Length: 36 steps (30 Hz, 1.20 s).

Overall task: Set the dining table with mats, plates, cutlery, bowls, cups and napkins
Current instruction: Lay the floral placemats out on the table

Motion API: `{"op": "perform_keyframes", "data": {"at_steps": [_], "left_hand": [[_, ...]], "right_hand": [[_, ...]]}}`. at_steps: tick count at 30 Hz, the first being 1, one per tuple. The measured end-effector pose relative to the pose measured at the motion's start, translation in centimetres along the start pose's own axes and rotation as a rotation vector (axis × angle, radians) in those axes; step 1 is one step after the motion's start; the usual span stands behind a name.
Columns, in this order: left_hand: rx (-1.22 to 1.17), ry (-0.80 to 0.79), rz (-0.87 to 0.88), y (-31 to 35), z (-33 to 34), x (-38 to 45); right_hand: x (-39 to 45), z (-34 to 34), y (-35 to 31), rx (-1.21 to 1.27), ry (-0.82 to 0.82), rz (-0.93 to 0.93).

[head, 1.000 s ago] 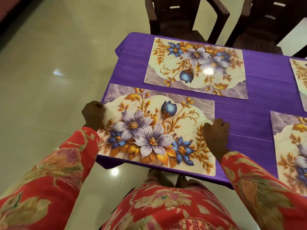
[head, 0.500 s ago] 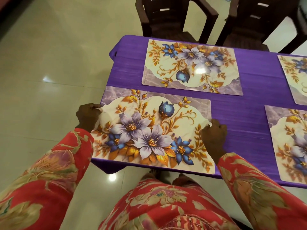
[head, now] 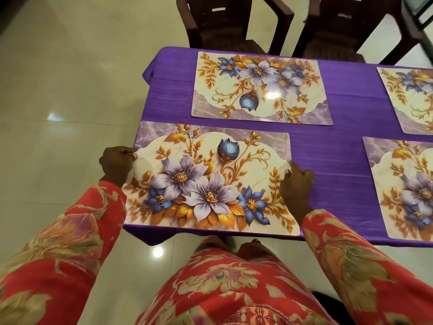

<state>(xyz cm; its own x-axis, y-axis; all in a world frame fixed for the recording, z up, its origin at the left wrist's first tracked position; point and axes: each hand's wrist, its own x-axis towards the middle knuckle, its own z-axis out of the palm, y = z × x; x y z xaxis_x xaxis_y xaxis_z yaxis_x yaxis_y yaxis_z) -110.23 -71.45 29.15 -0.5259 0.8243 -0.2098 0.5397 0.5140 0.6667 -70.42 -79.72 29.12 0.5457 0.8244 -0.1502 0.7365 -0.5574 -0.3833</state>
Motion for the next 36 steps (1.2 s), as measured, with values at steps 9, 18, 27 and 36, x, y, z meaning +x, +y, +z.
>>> {"op": "perform_keyframes", "data": {"at_steps": [9,18,27,36], "left_hand": [[0.037,0.024,0.036,0.2,0.1,-0.4],[0.085,0.008,-0.024,2.4,1.0,-0.3],[0.256,0.016,0.219,8.8,6.6,-1.6],[0.261,-0.217,0.551,13.5,12.2,-2.0]], "right_hand": [[0.0,0.0,0.1,0.029,0.014,0.013],[0.6,-0.2,0.1,0.071,0.037,0.010],[4.2,-1.1,-0.1,0.116,0.121,0.004],[11.0,-2.6,-0.5,-0.003,0.163,-0.148]]}}
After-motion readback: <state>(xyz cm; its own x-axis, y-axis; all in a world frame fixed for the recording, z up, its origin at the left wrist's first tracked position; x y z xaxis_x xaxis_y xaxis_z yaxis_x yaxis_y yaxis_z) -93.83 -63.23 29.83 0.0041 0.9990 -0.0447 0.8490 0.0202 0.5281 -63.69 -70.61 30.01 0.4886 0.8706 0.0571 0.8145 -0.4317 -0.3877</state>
